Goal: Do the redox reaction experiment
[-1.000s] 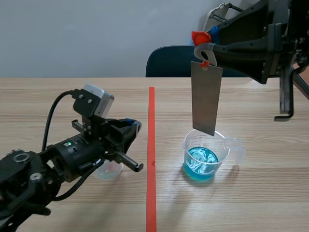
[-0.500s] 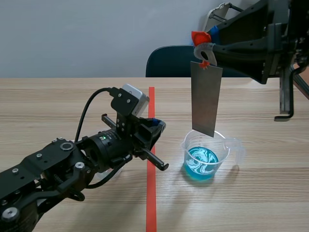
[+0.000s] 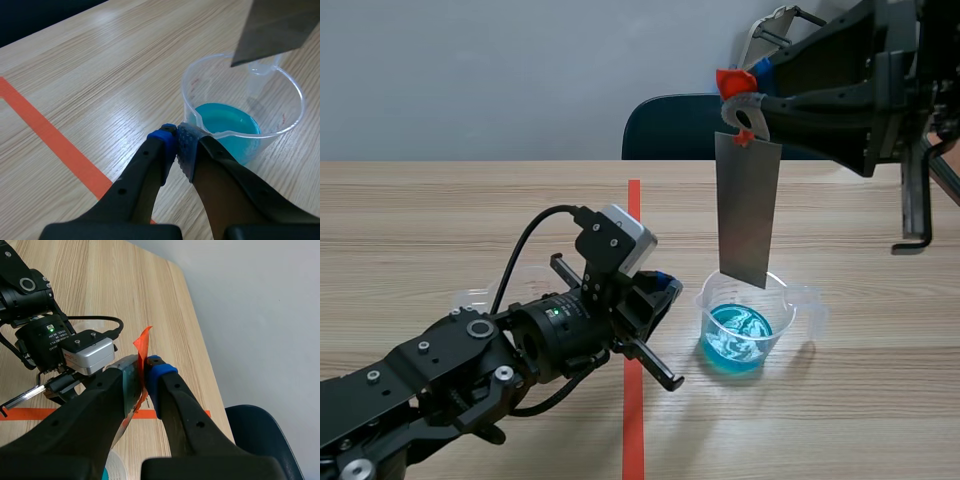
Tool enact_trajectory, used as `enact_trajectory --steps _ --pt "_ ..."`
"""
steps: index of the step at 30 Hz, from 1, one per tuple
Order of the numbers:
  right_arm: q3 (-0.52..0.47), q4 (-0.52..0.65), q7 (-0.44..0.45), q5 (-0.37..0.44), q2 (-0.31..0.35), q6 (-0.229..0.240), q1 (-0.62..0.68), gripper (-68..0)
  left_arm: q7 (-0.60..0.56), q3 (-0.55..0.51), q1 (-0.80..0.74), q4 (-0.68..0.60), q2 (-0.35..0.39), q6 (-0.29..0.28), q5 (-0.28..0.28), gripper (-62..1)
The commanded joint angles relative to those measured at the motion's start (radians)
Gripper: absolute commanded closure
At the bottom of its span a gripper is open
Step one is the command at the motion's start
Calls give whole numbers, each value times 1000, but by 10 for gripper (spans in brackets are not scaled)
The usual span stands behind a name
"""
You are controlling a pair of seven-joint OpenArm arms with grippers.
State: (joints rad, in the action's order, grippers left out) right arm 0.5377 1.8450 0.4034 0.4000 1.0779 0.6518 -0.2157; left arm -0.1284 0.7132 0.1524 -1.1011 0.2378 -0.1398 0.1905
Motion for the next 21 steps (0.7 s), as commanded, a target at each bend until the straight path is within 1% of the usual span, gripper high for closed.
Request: enact_trajectory --steps 1,13,15,18,21 --pt "-23 4 14 15 16 -3 -17 -7 -17 -6 9 -22 -10 0 6 -25" --pt "-23 4 14 15 16 -3 -17 -7 -14 -7 6 -27 -2 0 11 -25" --pt "-23 4 14 15 16 -3 -17 -7 -10 -8 -3 -47 9 3 11 -25" --pt "-23 4 14 14 16 -3 -17 -7 -10 -8 -29 -98 37 26 11 -25" --pt "-23 4 14 14 16 -3 -17 -7 -8 -8 -63 -159 72 28 11 -25"
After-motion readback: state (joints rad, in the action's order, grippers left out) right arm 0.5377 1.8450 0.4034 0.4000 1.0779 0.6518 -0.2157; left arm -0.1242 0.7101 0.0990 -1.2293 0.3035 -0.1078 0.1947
